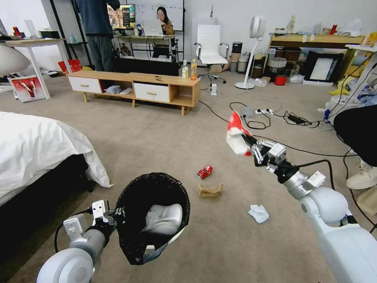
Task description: Pick up the trash bin and place the garbage on the floor into it.
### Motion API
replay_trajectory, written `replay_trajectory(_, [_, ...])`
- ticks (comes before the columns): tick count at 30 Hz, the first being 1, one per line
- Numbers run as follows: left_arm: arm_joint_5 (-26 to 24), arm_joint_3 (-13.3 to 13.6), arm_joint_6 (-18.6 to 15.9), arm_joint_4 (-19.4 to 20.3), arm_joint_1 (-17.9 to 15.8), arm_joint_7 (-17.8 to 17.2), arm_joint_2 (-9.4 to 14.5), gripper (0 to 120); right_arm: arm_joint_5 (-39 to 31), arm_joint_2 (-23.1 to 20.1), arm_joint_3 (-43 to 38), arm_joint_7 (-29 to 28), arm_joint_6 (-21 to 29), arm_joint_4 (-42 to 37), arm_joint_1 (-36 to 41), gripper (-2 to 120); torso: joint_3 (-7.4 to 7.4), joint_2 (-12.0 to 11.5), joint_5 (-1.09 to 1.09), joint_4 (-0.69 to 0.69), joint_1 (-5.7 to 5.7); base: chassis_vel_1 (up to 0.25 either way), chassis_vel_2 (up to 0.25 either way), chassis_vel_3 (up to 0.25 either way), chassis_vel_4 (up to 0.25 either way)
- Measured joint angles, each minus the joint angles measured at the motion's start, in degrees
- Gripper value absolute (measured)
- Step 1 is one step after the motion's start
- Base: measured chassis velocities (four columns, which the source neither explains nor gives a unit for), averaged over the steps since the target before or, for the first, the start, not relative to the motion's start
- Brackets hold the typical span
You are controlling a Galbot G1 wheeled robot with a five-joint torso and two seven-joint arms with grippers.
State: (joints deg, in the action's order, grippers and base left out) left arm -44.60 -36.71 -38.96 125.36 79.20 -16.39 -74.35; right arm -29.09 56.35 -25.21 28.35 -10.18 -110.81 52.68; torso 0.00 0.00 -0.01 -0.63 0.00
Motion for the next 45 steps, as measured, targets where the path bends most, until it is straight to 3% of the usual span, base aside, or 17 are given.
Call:
replay_trajectory(5, [0.19, 0.64, -0.05, -0.43, 0.26, -0.01, 0.16, 3, -3.7, -0.65, 3.79, 0.36, 2.51, -6.17, 0.01, 0, 0.0, 0.0, 0.0, 0.0, 0.0, 0.0, 0.0, 0.0, 0.0])
replay_trajectory(14, [0.37, 2.11, -0.41, -1.04, -0.79, -0.27, 0.33, 3, -6.25, -0.88, 11.47, 0.52, 4.01, -9.28, 0.53, 0, 0.0, 0.0, 0.01, 0.0, 0.0, 0.0, 0.0, 0.0, 0.0])
replay_trajectory(25, [0.33, 4.3, -0.46, -3.26, -3.12, -0.39, 1.01, 3, -7.56, -0.77, 18.46, -0.01, 4.61, -8.89, 1.99, 0, 0.0, 0.0, 0.0, 0.0, 0.0, 0.0, 0.0, 0.0, 0.0])
replay_trajectory(45, [0.16, 6.37, -0.34, -4.49, -5.82, -0.35, 0.99, 3, -3.8, -0.6, 19.36, 1.15, 3.91, -2.96, 4.76, 0, 0.0, 0.0, 0.01, 0.0, 0.0, 0.0, 0.0, 0.0, 0.0])
